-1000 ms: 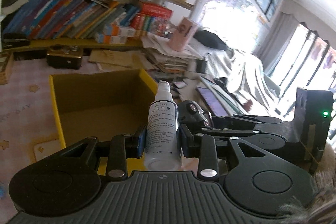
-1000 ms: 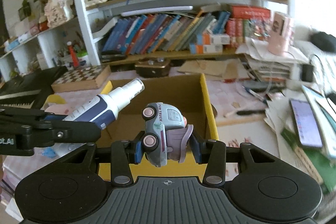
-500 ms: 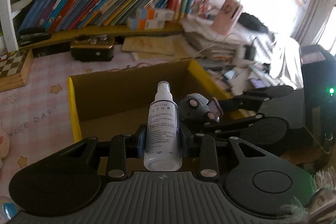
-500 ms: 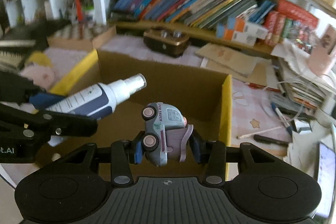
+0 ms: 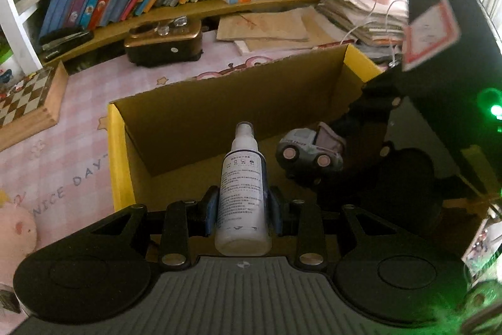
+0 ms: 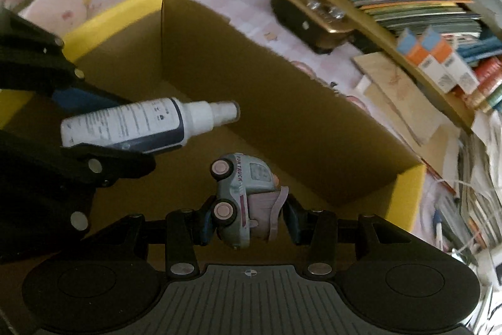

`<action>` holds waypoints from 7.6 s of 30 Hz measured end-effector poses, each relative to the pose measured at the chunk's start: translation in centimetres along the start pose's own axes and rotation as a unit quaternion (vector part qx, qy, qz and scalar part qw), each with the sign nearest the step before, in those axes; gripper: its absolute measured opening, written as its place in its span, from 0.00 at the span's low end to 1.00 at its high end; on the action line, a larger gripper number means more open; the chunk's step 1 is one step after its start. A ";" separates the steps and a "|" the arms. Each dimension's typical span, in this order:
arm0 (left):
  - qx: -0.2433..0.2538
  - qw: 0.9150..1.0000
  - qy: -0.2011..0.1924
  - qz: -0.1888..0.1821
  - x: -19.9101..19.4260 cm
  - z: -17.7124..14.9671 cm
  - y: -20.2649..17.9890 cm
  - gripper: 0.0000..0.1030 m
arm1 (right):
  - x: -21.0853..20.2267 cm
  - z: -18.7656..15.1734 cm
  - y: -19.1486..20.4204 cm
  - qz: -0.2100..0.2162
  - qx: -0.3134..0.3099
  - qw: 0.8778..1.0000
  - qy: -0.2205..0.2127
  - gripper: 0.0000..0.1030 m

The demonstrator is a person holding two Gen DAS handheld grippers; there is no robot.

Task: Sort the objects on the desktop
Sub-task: 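Lower the truck into the yellow box and open the right tool while the left tool releases the bottle inside, then withdraw both tools from the box back toward the remaining objects, then grasp the blue cloth with the right tool while the left tool grasps the white charger plug, then carry the blue cloth and white plug over to the yellow box with both tools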

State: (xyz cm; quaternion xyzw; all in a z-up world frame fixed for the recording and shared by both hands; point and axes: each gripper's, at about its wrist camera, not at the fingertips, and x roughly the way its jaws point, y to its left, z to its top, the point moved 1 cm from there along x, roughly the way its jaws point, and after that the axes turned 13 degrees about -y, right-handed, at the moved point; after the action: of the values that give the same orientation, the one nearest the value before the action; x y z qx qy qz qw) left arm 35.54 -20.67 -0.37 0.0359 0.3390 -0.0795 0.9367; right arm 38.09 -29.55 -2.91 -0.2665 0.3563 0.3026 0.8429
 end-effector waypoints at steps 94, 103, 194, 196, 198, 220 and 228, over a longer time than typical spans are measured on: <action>-0.095 0.988 -0.104 0.066 -25.6 -20.4 10.6 1.00 | -17.7 -10.3 23.3 -0.165 0.362 0.907 -0.135 0.57; -0.095 0.988 -0.105 0.066 -27.1 -22.0 12.0 1.00 | -17.5 -9.6 26.3 -0.156 0.359 0.911 -0.127 0.57; -0.153 0.967 -0.016 0.201 -10.6 -16.8 31.1 0.40 | 2.5 8.6 28.2 0.054 0.129 0.985 -0.103 0.52; -0.152 0.968 -0.019 0.199 -10.5 -16.7 31.1 0.33 | 2.5 8.5 28.2 0.054 0.125 0.985 -0.104 0.51; -0.154 0.968 -0.022 0.196 -10.5 -16.7 31.1 0.24 | 2.6 8.6 28.3 0.057 0.122 0.985 -0.107 0.43; -0.206 0.962 -0.081 0.163 -18.3 -16.1 28.9 0.24 | -1.5 8.7 26.3 0.046 0.161 0.974 -0.150 0.27; -0.204 0.964 -0.101 0.137 -21.1 -16.0 26.9 0.24 | -4.1 8.1 26.3 0.033 0.187 0.968 -0.167 0.27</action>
State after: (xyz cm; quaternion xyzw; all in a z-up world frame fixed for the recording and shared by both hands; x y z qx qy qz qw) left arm 14.13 10.42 1.21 -0.1177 0.2435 0.1173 0.9556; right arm 20.91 -7.80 -1.04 -0.0387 0.2696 0.2982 0.9148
